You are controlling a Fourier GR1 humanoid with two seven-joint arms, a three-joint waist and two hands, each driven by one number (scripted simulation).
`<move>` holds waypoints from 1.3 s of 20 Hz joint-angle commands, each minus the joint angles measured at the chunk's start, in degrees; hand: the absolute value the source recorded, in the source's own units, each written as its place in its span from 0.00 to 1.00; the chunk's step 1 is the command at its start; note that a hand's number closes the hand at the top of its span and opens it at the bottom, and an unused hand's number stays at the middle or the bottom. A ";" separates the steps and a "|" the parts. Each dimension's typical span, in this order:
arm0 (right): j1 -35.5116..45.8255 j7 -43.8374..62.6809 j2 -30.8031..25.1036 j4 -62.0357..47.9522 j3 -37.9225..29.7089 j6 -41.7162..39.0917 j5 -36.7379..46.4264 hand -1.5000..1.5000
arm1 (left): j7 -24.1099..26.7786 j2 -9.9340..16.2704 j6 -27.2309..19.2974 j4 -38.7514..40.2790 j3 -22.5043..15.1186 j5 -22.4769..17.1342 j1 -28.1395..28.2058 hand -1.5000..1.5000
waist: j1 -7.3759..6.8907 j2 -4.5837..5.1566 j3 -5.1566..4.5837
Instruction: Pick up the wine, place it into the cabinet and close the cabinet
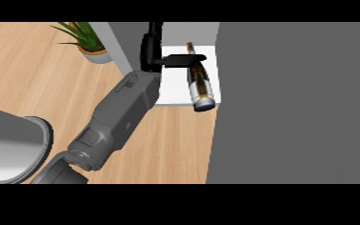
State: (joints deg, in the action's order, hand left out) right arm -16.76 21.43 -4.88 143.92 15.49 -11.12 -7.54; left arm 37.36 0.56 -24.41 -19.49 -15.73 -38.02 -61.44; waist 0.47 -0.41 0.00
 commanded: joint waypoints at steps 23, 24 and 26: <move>-0.81 5.29 -1.54 11.54 0.15 3.06 -2.67 0.00 | -9.92 6.86 -5.04 -58.10 -15.33 6.48 41.07 0.00 | -0.91 -0.02 -0.01; 1.64 6.83 -1.81 10.75 0.61 3.31 -1.98 0.00 | -12.10 7.42 -8.27 -63.33 -17.22 7.39 43.42 0.00 | -1.53 -0.16 -0.01; -2.55 4.58 -2.08 11.92 1.81 2.60 -0.82 0.00 | -12.83 7.19 -9.38 -67.29 -18.24 8.20 45.50 0.00 | -0.61 -0.10 0.01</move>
State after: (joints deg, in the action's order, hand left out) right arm -15.62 21.86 -5.54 143.95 17.27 -8.59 -6.01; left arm 25.28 6.97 -31.37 -78.43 -31.65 -31.51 -21.86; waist -0.69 -0.63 0.00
